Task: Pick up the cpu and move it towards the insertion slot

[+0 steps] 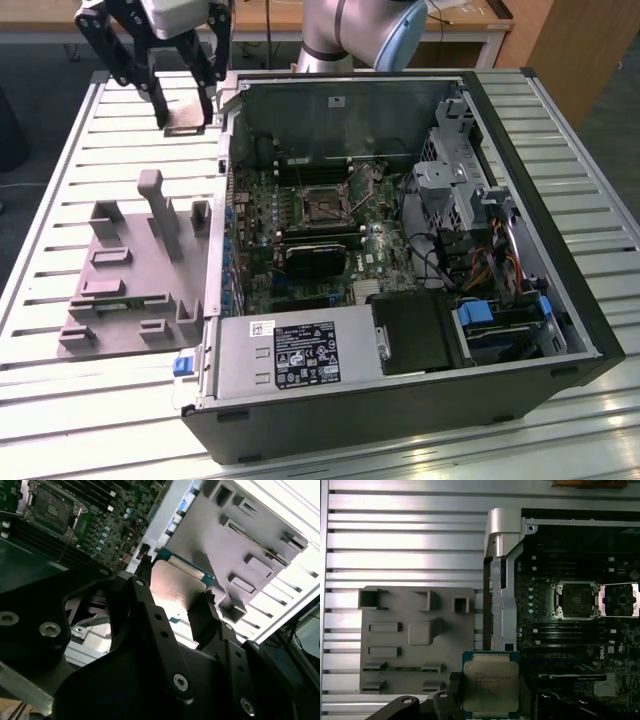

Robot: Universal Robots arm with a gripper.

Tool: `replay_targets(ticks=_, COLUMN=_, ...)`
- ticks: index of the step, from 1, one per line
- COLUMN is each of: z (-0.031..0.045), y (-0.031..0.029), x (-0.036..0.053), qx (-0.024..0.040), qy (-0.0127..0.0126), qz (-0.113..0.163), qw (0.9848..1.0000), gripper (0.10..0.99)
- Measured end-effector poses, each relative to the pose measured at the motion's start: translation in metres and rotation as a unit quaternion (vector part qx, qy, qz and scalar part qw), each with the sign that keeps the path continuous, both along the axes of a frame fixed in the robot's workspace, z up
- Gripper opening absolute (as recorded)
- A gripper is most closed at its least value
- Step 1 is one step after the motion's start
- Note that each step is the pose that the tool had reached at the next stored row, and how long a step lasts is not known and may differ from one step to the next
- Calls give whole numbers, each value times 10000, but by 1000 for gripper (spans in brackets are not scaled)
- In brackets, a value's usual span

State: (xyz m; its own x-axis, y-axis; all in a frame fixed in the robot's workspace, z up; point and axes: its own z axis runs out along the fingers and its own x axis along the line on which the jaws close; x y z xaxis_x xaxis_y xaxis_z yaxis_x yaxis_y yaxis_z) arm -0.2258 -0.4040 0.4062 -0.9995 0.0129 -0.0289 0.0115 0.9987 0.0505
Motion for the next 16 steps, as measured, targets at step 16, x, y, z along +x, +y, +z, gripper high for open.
replay_targets(ticks=16, z=0, y=0, x=724, qx=0, qy=14, qz=0, qw=10000, gripper=541)
